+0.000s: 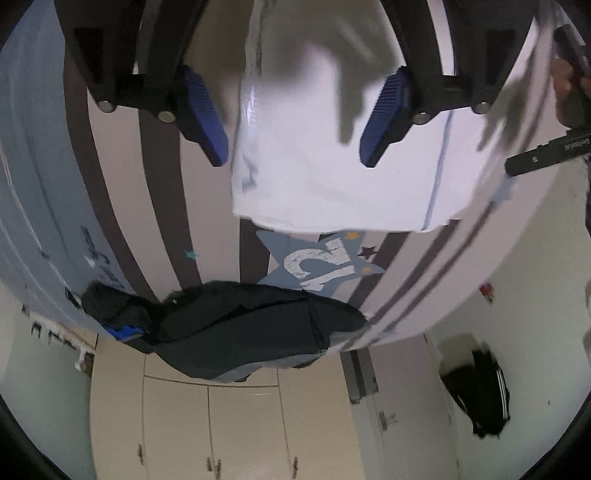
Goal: Fold clothes
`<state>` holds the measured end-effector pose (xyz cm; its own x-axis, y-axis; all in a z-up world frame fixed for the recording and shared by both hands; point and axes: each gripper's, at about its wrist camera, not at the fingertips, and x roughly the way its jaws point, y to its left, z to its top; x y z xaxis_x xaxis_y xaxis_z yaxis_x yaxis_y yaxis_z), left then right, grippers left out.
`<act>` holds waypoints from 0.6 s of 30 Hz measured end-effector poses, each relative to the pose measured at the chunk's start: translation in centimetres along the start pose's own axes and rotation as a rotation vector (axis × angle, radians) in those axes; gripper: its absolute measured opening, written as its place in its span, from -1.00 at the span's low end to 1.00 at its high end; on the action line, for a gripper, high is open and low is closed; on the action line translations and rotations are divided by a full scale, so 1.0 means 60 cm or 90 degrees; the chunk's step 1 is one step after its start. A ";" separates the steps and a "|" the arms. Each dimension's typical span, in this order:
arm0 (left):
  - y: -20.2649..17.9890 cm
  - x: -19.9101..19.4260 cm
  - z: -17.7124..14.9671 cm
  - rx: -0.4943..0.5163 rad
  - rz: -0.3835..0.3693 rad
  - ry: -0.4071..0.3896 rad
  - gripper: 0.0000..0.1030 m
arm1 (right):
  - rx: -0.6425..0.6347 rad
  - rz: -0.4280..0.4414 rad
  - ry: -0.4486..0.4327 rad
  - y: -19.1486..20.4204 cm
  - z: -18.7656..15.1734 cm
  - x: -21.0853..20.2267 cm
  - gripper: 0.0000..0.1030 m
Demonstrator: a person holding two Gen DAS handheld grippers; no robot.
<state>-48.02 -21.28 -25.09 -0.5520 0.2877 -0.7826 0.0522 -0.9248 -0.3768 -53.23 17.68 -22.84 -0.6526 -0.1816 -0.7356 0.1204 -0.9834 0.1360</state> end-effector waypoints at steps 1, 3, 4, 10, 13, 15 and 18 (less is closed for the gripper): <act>0.010 -0.004 -0.015 -0.008 0.001 0.012 0.72 | 0.006 0.004 0.007 -0.003 -0.011 -0.011 0.42; 0.030 -0.005 -0.048 -0.021 0.006 0.038 0.72 | 0.021 0.013 0.030 -0.010 -0.038 -0.025 0.43; 0.037 -0.008 -0.061 -0.027 0.008 0.050 0.72 | 0.027 0.011 0.045 -0.013 -0.053 -0.028 0.43; 0.037 0.016 -0.092 -0.049 -0.036 0.076 0.72 | 0.105 0.063 0.108 -0.037 -0.118 -0.023 0.47; 0.034 0.029 -0.089 -0.065 -0.063 0.083 0.72 | 0.150 0.099 0.116 -0.056 -0.127 -0.008 0.62; 0.025 0.039 -0.086 -0.064 -0.088 0.095 0.72 | 0.195 0.138 0.135 -0.074 -0.135 0.006 0.70; 0.008 0.054 -0.089 -0.049 -0.119 0.114 0.65 | 0.244 0.186 0.154 -0.092 -0.144 0.020 0.73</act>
<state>-45.33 -19.44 -30.43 -0.4027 0.4974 -0.7684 0.0305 -0.8317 -0.5544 -48.21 22.89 -30.20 -0.4358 -0.4871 -0.7568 -0.0398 -0.8296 0.5569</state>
